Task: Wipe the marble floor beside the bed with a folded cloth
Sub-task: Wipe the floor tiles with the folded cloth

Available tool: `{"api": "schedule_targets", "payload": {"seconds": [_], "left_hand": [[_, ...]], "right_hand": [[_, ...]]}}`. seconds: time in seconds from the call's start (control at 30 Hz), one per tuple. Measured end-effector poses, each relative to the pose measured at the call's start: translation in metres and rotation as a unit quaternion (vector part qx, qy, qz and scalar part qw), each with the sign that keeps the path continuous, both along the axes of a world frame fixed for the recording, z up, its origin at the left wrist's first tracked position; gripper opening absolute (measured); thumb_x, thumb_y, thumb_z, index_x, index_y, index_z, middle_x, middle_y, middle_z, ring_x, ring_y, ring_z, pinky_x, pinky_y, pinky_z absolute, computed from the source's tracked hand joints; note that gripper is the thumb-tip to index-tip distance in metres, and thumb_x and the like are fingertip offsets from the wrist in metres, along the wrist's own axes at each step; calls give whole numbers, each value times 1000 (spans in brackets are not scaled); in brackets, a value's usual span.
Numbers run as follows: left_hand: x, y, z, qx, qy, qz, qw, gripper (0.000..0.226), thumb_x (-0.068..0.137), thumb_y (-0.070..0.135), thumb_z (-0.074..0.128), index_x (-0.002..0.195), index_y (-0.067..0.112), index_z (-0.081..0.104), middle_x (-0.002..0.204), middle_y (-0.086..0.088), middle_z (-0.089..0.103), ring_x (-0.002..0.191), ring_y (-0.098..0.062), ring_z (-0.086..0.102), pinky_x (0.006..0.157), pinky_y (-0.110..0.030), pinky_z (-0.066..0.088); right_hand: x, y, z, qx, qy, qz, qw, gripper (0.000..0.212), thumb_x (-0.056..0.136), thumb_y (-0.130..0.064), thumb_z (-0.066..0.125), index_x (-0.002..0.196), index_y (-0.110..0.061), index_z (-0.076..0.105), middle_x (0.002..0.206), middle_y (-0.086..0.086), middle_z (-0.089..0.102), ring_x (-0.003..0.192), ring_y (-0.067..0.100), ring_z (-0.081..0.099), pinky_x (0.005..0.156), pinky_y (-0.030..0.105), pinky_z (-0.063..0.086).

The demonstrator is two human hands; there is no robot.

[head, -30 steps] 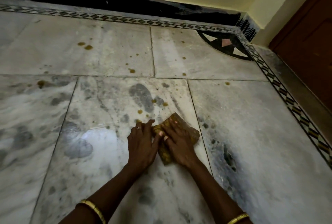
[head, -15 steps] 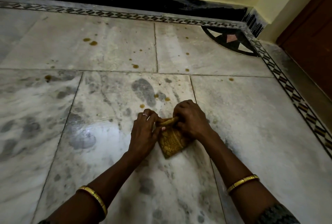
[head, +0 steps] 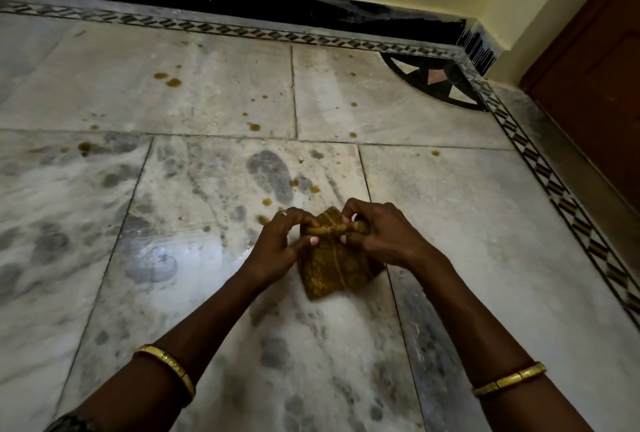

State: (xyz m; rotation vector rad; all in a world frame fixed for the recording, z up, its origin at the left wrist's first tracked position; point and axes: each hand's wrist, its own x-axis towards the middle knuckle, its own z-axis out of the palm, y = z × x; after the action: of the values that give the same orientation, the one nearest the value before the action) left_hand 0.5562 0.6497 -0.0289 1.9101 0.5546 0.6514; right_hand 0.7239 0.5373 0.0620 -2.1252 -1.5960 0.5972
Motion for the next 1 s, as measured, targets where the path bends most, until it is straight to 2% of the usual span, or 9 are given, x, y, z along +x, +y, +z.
{"api": "schedule_targets", "payload": {"seconds": [0.1, 0.27, 0.37, 0.47, 0.53, 0.63, 0.73, 0.83, 1.0], "left_hand": [[1, 2, 12, -26, 40, -83, 995, 28, 73, 37, 73, 91, 18, 64, 92, 0, 63, 90, 6, 53, 78, -11, 38], [2, 14, 5, 104, 217, -140, 960, 67, 58, 73, 56, 81, 11, 69, 92, -12, 53, 91, -31, 50, 76, -42, 45], [-16, 12, 15, -110, 118, -111, 981, 60, 60, 60, 74, 90, 8, 75, 103, -18, 59, 98, -29, 61, 86, -47, 53], [-34, 11, 31, -304, 7, -93, 948, 52, 62, 40, 84, 102, 9, 76, 106, -18, 72, 101, -29, 69, 88, -36, 56], [-36, 12, 37, -382, -33, -73, 921, 44, 61, 30, 83, 101, 11, 77, 106, -16, 73, 100, -30, 70, 86, -38, 57], [-28, 11, 31, -406, 29, 7, 914, 37, 71, 31, 81, 102, 11, 75, 99, -11, 76, 93, -27, 72, 77, -38, 59], [-27, 10, 7, -351, 126, 60, 926, 20, 84, 23, 72, 101, 11, 73, 96, -9, 76, 93, -27, 72, 82, -41, 59], [-27, 11, -9, -318, 159, 116, 927, 17, 81, 25, 77, 91, 11, 75, 92, -11, 76, 89, -29, 72, 89, -51, 55], [-21, 5, -7, -289, 177, 182, 923, 14, 84, 29, 73, 82, 15, 71, 89, -9, 74, 87, -28, 70, 87, -48, 56]], "right_hand": [[-9, 0, 38, 5, -5, 31, 1000, 14, 79, -28, 72, 85, -32, 60, 63, -16, 56, 61, -4, 53, 56, 15, 36], [-8, -17, 101, 28, 23, 50, 998, 9, 87, -30, 66, 91, -32, 59, 80, -9, 64, 73, 3, 60, 59, 20, 49], [10, -41, 131, 54, 108, 5, 993, 14, 84, -33, 62, 94, -24, 60, 88, -7, 64, 80, 5, 61, 62, 20, 52], [34, -58, 131, 65, 203, -74, 974, 22, 76, -35, 61, 93, -20, 58, 85, -4, 64, 75, 6, 62, 58, 20, 51], [49, -56, 109, 70, 302, -151, 939, 26, 75, -28, 64, 97, -16, 57, 85, 3, 65, 72, 11, 65, 60, 25, 54], [69, -48, 42, 65, 406, -278, 868, 43, 68, -18, 74, 107, -14, 56, 93, 16, 66, 65, 15, 68, 54, 28, 57], [72, -44, -35, -67, 311, -334, 887, 66, 69, -14, 84, 126, -16, 50, 121, 27, 58, 87, 28, 65, 70, 38, 57], [64, -34, -72, -120, 142, -338, 922, 89, 66, -22, 87, 141, -14, 40, 139, 15, 49, 121, 33, 50, 99, 35, 44], [58, -24, -65, 11, 66, -395, 916, 53, 85, -23, 69, 134, -16, 51, 103, 14, 69, 100, 31, 64, 90, 35, 52]]}}
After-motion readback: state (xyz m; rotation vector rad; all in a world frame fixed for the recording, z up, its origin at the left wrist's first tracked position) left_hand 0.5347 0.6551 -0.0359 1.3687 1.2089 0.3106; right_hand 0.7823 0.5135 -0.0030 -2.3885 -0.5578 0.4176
